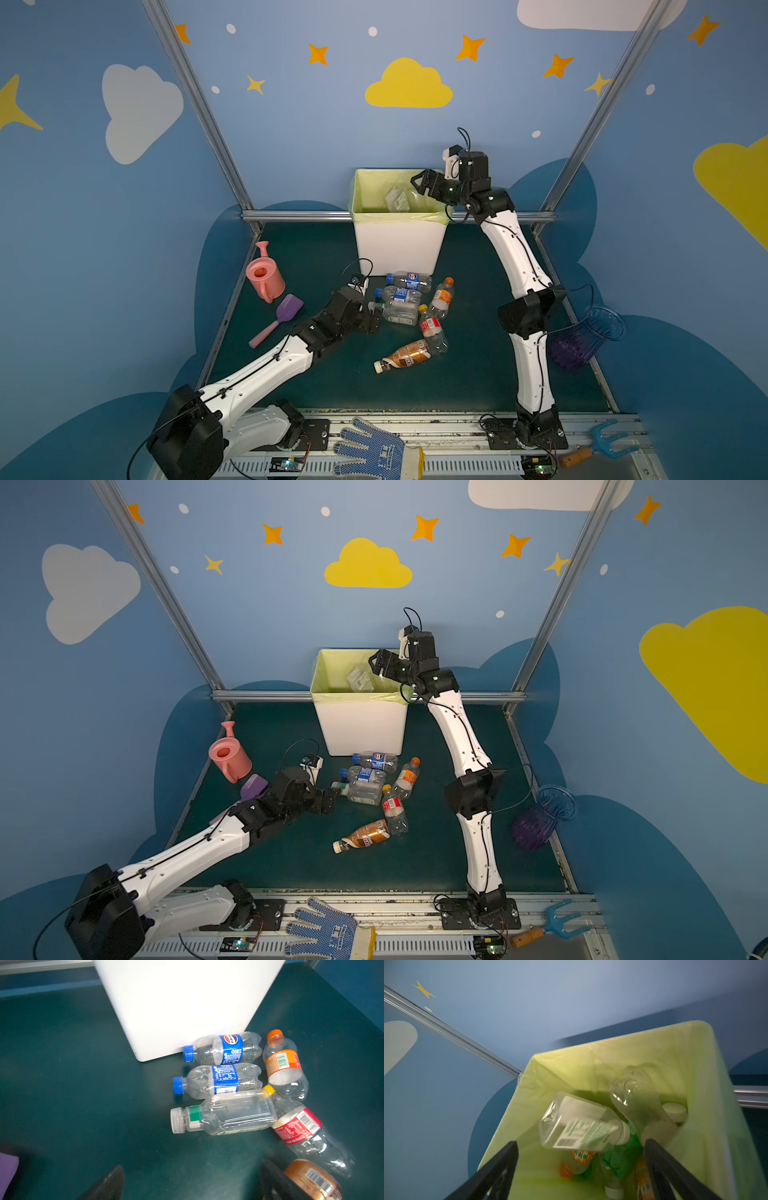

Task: Throw the plastic bottles in the bin
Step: 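Lift the lime bottle over the bin and open the right gripper, then grasp the brown coffee bottle with the left gripper while the right arm returns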

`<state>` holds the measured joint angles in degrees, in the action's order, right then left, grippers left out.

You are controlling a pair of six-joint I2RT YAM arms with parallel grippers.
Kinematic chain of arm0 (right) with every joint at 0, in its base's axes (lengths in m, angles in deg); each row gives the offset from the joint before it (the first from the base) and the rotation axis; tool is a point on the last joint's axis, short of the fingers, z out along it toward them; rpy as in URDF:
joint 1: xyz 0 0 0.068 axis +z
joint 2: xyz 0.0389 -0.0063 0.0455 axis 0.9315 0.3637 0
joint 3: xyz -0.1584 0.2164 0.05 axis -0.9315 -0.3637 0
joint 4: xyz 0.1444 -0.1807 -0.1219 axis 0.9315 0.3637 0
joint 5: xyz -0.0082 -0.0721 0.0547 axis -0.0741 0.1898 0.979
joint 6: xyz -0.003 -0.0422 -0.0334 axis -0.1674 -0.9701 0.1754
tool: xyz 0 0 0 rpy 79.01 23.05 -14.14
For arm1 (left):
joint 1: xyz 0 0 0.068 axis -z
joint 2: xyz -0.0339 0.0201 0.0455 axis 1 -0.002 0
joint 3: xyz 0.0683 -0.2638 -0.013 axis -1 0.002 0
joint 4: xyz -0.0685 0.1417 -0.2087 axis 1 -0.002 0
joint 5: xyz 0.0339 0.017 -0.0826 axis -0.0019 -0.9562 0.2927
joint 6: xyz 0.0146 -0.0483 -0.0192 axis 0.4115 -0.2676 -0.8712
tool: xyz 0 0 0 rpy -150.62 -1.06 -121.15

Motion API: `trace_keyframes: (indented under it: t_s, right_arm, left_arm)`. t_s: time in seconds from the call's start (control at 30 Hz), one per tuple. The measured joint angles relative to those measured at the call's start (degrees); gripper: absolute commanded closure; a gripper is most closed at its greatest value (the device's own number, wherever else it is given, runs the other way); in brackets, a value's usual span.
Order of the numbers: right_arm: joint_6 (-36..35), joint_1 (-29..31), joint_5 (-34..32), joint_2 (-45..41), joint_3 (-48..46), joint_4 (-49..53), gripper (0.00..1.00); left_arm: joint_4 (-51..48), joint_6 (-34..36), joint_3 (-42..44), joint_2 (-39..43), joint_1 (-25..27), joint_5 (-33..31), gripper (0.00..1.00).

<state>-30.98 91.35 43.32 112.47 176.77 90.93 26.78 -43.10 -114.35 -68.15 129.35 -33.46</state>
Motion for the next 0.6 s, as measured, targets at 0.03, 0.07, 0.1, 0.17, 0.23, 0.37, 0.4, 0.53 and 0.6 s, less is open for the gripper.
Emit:
trace_keyframes:
  t_s: [0.03,0.07,0.1,0.17,0.23,0.37,0.4,0.53,0.6]
  right_arm:
    - [-0.2,-0.3,-0.4,-2.9,-2.3,-0.3,0.05]
    - [-0.6,-0.9,-1.0,-6.8,-4.9,-1.0,0.05]
    - [-1.1,-1.5,-1.6,-10.7,-7.0,-1.8,0.05]
    - [-1.6,-2.7,-2.4,-17.6,-10.4,-4.4,0.05]
    - [-1.7,-4.2,-2.7,-23.8,-13.7,-7.1,0.05]
    - [-1.6,-6.9,-2.9,-32.3,-23.2,-12.1,0.05]
    - [-1.4,-7.6,-2.9,-34.0,-26.7,-13.2,0.05]
    - [-0.6,-10.0,-3.1,-37.9,-43.8,-16.2,0.05]
    - [0.2,-11.6,-3.2,-38.9,-52.5,-16.5,0.05]
  left_arm:
    - [0.0,0.6,-0.3,-0.2,0.9,-0.1,0.0]
    - [0.0,1.2,-0.5,-0.5,1.9,-0.3,0.0]
    - [-0.2,2.0,-0.9,-0.9,2.9,-0.3,0.0]
    - [-0.8,3.6,-1.8,-2.1,4.8,-0.3,0.0]
    - [-2.1,5.5,-3.2,-4.0,6.6,0.3,0.0]
    - [-5.5,9.3,-6.7,-8.8,9.7,3.0,0.0]
    - [-6.6,10.3,-7.7,-10.2,10.3,3.8,0.0]
    - [-10.4,13.3,-11.2,-15.0,12.9,6.4,0.0]
    - [-12.0,14.5,-12.5,-17.1,13.9,7.4,0.0]
